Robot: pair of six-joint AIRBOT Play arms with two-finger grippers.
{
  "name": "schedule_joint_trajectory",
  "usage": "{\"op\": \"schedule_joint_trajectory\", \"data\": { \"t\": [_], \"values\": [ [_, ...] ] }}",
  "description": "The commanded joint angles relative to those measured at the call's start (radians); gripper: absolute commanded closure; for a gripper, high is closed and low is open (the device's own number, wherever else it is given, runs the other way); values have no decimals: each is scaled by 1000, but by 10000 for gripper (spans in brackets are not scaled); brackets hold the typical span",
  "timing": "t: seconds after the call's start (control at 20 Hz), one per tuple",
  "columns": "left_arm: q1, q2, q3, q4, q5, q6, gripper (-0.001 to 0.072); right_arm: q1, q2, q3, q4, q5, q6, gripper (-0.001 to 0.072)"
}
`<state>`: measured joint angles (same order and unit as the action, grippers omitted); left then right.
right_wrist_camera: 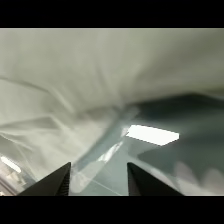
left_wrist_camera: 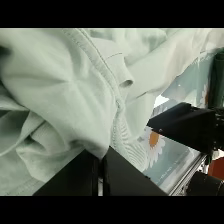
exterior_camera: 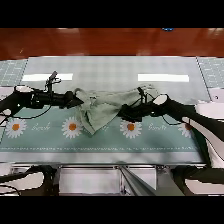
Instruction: Fold the shirts.
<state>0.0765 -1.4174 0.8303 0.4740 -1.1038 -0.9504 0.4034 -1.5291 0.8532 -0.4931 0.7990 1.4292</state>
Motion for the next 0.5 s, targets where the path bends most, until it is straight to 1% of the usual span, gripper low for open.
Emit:
{"op": "schedule_joint_trajectory", "data": {
  "t": [0.0,0.15,0.2,0.3,0.35,0.4,0.45],
  "values": [
    [0,-1,1,0,-8,0,679,40,-102,95,26,10,35,301],
    [0,-1,1,0,-8,0,679,47,-134,139,32,11,35,302],
    [0,-1,1,0,-8,0,680,47,-138,150,43,6,35,323],
    [0,-1,1,0,-8,0,680,47,-140,170,50,-17,35,481],
    [0,-1,1,0,-8,0,680,47,-140,179,50,-21,31,574],
    [0,-1,1,0,-8,0,680,46,-140,189,50,-20,1,690],
    [0,-1,1,0,-8,0,679,41,-140,202,50,-10,-32,692]
  ]
}}
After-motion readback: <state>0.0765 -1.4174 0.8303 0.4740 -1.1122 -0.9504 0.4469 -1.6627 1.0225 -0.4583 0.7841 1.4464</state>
